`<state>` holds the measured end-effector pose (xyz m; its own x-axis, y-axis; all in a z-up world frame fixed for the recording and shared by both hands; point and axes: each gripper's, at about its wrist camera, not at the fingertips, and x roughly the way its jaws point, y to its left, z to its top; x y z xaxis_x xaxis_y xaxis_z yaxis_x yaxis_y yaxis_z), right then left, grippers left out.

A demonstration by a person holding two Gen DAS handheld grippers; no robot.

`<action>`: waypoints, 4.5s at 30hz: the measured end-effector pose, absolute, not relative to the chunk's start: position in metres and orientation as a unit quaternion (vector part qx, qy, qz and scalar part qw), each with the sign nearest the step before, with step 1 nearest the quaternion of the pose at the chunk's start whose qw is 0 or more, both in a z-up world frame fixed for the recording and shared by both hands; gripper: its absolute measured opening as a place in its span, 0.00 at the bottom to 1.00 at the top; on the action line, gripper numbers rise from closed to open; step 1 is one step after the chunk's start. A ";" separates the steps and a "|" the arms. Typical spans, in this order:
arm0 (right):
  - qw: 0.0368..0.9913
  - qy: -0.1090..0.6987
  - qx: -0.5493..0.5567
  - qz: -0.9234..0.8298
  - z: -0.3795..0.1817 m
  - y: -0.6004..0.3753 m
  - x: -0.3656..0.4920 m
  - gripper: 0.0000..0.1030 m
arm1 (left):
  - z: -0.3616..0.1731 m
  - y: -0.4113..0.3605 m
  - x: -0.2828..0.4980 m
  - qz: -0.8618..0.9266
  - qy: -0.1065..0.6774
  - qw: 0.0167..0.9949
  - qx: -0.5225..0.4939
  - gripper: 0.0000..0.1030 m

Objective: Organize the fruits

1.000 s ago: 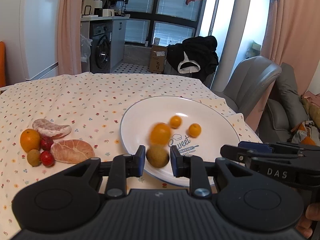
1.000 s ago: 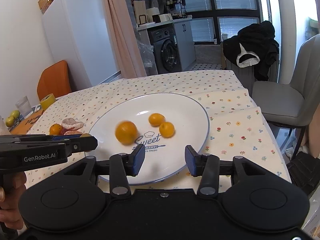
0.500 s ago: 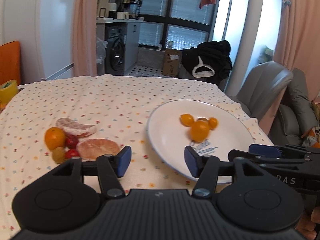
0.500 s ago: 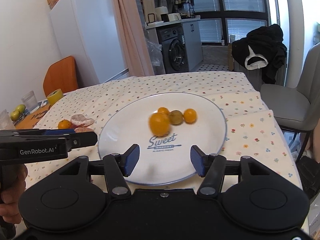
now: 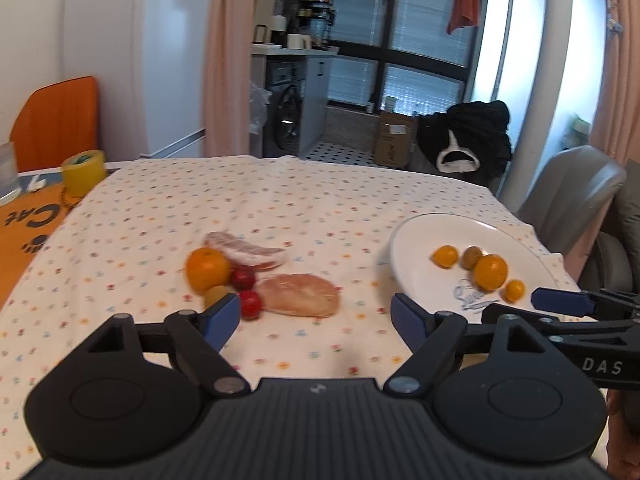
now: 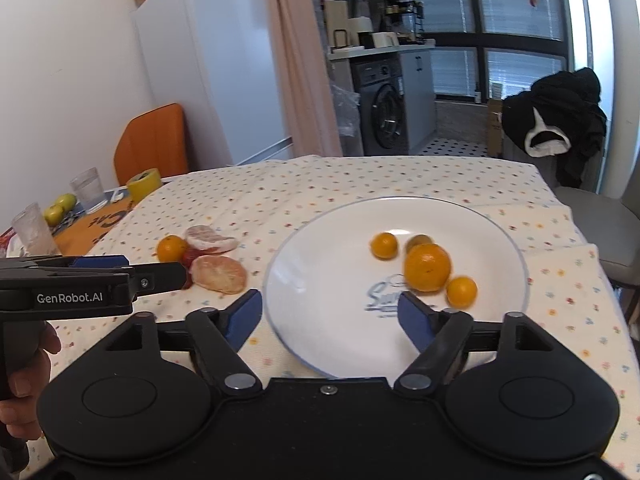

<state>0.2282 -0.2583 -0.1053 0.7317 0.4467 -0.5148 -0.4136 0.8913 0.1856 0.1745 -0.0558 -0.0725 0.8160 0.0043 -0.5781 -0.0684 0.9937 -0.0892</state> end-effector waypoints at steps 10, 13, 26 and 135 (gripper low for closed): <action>0.925 0.280 0.035 0.255 -0.100 -0.234 0.229 0.94 | -0.070 -0.024 0.159 0.055 0.299 0.950 -0.063 0.84; 0.924 0.273 0.025 0.268 -0.099 -0.224 0.227 1.00 | -0.072 -0.016 0.157 0.066 0.300 0.949 -0.066 0.85; 0.916 0.272 0.006 0.296 -0.100 -0.186 0.231 1.00 | -0.082 0.021 0.147 0.108 0.306 0.942 -0.085 0.85; 0.846 0.307 -0.140 0.413 -0.139 -0.076 0.268 0.50 | -0.106 0.074 0.166 0.082 0.330 0.930 -0.141 0.24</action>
<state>0.2682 -0.0758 -0.1392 0.4707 0.6120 -0.6356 -0.7844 0.6201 0.0162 0.1658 0.0738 -0.1064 0.7684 0.0588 -0.6373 -0.2452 0.9468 -0.2083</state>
